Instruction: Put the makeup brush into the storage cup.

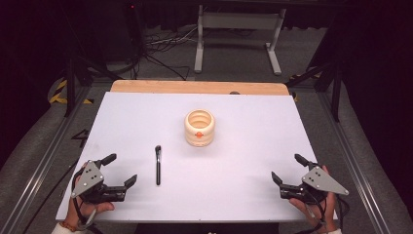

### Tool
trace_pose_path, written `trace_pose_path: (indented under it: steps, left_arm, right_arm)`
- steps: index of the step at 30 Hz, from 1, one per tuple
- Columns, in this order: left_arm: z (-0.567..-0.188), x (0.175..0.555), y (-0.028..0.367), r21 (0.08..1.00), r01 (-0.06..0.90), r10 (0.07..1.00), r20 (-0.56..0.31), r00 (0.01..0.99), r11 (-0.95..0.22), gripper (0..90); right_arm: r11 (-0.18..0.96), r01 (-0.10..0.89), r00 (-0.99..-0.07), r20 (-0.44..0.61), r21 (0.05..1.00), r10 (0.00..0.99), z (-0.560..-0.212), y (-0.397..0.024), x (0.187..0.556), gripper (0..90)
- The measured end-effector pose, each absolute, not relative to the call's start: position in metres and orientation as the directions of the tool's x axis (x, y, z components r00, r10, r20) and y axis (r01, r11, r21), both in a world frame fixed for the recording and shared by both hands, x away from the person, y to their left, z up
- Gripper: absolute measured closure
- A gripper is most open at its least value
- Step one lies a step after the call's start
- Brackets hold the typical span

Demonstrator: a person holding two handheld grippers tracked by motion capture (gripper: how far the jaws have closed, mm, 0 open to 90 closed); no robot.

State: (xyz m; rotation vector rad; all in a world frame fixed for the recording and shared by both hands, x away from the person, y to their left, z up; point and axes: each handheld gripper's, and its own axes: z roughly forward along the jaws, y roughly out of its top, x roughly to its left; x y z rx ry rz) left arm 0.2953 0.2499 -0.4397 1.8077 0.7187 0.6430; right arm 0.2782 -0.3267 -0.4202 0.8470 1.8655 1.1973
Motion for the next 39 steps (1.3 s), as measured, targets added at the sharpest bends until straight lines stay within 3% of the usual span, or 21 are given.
trace_pose_path:
  steps: [27,32,37,39]
  left_arm:
    - [-0.439,0.310,0.228,0.901,0.255,0.709,0.078,0.701,-0.351,9.7]
    - [-0.434,0.314,0.221,0.878,0.309,0.718,0.054,0.694,-0.364,8.8]
    - [-0.422,0.329,0.207,0.762,0.497,0.759,-0.013,0.651,-0.414,9.9]
    - [-0.418,0.334,0.200,0.741,0.527,0.756,-0.040,0.653,-0.416,9.5]
  right_arm:
    - [0.361,0.154,-0.532,-0.231,0.920,0.815,-0.425,-0.311,0.302,7.4]
    - [0.372,0.155,-0.532,-0.240,0.915,0.812,-0.424,-0.306,0.307,7.7]
    - [0.386,0.170,-0.527,-0.248,0.907,0.813,-0.423,-0.302,0.311,8.5]
    - [0.389,0.177,-0.528,-0.246,0.904,0.813,-0.425,-0.302,0.310,8.5]
